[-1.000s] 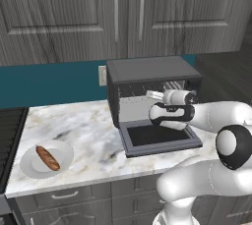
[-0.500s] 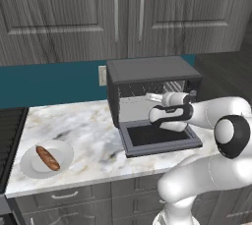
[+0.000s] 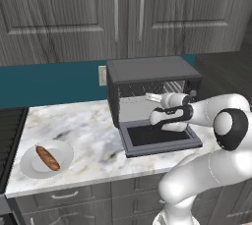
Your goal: Pull the toaster oven rack outwards. Pick up the baguette from the plate and place it on the toaster oven rack. Close the toaster oven door fully and set the temperature to the lowest setting.
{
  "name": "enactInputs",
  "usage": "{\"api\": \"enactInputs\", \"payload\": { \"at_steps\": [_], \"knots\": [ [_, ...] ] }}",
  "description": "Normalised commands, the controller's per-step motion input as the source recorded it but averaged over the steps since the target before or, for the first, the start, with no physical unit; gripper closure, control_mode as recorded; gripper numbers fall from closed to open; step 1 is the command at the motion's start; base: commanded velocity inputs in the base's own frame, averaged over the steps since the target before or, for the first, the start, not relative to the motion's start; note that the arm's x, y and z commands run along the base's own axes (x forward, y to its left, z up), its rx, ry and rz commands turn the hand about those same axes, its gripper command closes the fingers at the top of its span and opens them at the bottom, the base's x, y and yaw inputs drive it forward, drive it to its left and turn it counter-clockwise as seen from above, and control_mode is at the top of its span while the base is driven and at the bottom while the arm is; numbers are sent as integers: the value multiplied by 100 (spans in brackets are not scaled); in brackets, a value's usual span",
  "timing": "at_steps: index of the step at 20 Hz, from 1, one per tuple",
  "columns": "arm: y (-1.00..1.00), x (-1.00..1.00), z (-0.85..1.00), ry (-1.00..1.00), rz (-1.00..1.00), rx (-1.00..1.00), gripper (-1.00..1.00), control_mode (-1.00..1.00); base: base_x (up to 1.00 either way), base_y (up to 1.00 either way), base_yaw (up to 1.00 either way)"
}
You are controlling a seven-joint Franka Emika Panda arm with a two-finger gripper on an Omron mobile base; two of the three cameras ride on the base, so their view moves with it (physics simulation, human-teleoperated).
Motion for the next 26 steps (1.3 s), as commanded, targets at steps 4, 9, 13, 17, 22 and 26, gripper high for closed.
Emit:
{"api": "enactInputs", "payload": {
  "at_steps": [4, 9, 13, 17, 22, 26],
  "knots": [
    [0, 20, -1, 0, 0, 5, -100, -100, 0, 0, 0],
    [-1, 8, -17, 0, 0, 6, -100, -100, 0, 0, 0],
    [-6, 0, -22, 0, 0, 8, -100, -100, 0, 0, 0],
    [-1, 6, -4, 0, 0, 8, -100, -100, 0, 0, 0],
    [0, 13, 0, 0, 0, 8, -100, -100, 0, 0, 0],
    [0, 9, -8, 0, 0, 7, -100, -100, 0, 0, 0]
  ]
}}
